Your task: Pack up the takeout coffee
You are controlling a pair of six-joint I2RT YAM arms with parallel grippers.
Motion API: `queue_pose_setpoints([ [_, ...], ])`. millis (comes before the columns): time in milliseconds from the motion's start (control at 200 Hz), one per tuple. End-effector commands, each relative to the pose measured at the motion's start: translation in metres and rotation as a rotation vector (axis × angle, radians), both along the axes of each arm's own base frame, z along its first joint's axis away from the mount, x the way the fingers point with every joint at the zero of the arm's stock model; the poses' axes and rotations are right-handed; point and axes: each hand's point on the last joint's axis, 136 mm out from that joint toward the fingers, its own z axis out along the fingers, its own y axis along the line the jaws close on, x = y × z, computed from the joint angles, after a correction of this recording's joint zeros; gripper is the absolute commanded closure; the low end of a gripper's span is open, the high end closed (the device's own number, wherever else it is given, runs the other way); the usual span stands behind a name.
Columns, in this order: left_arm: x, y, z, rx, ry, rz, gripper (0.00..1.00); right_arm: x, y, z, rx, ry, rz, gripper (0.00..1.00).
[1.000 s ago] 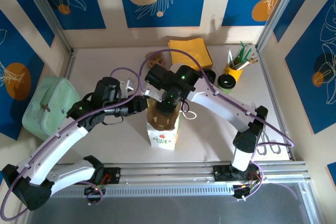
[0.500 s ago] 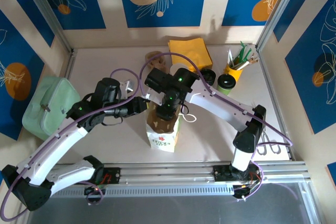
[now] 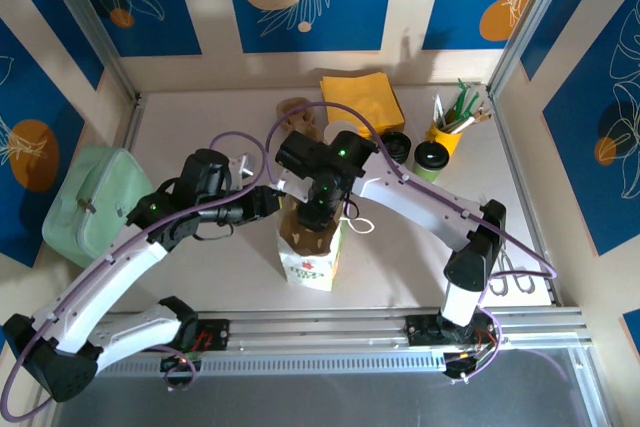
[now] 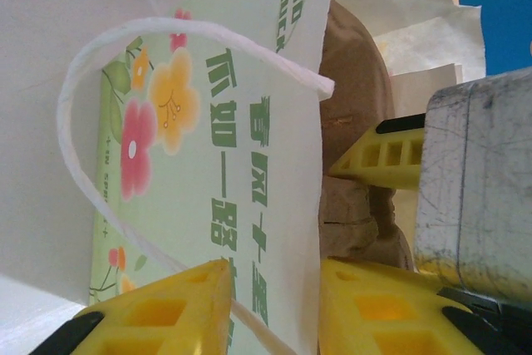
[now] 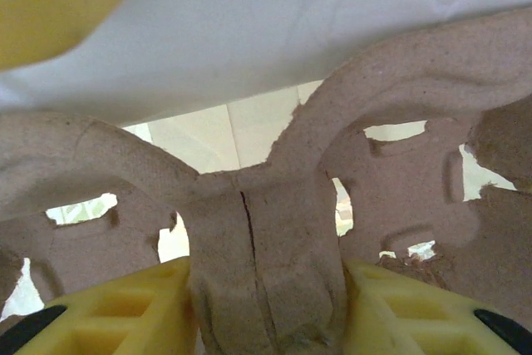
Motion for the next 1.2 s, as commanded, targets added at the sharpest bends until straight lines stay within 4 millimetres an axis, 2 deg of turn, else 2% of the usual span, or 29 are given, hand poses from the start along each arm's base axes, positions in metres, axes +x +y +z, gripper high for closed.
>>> queue_pose_setpoints([
  [0, -0.007, -0.010, 0.017, -0.060, -0.042, -0.067, 0.71, -0.003, 0.003, -0.013, 0.002, 0.044, 0.000, 0.54],
  [130, -0.006, -0.008, 0.020, -0.055, -0.058, -0.057, 0.85, -0.001, 0.003, -0.019, 0.015, 0.054, -0.009, 0.54],
  [370, -0.004, -0.008, 0.022, -0.062, -0.067, -0.050, 0.93, 0.002, -0.001, -0.028, 0.028, 0.066, -0.025, 0.54],
  [630, 0.000, 0.000, 0.023, -0.001, -0.076, -0.025, 0.95, -0.001, -0.007, -0.028, 0.048, 0.062, -0.020, 0.54],
  [835, 0.001, 0.001, 0.028, 0.020, -0.084, -0.020, 0.95, -0.001, -0.012, -0.036, 0.028, 0.054, -0.014, 0.54],
  [1196, 0.000, 0.003, 0.024, 0.033, -0.074, -0.012, 0.95, 0.001, -0.001, -0.050, 0.058, 0.083, -0.008, 0.54],
])
